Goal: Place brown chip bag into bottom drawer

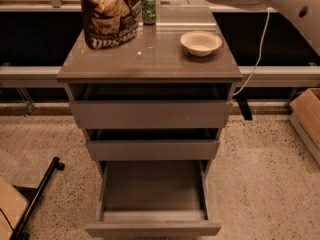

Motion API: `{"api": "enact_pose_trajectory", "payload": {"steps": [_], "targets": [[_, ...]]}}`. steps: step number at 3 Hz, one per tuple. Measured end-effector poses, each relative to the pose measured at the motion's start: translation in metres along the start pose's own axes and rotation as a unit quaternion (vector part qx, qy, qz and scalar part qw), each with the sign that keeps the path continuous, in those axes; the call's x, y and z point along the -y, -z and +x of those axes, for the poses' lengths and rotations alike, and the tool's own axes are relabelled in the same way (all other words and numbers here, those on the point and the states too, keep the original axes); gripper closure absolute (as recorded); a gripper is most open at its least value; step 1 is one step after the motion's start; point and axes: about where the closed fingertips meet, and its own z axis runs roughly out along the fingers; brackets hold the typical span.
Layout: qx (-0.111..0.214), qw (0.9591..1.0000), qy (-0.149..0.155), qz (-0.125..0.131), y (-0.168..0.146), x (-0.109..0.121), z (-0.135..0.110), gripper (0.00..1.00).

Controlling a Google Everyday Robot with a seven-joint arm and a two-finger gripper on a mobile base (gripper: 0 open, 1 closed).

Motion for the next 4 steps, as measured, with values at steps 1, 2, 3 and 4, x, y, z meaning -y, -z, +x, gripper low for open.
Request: {"api": "enact_pose_trajectory", "payload": {"steps": [1, 2, 3, 4], "targets": [[-0.043, 0.9981, -0.042, -0.015, 0.023, -0.039, 0.029, 1.00], [-0.069, 0.9936, -0.086, -0.021, 0.046, -0.074, 0.050, 1.00], [-0.092, 0.9872, -0.128, -0.024, 0.055, -0.104, 0.079, 1.00], [-0.095, 0.9820, -0.163, -0.015, 0.050, -0.123, 0.116, 1.00]]}}
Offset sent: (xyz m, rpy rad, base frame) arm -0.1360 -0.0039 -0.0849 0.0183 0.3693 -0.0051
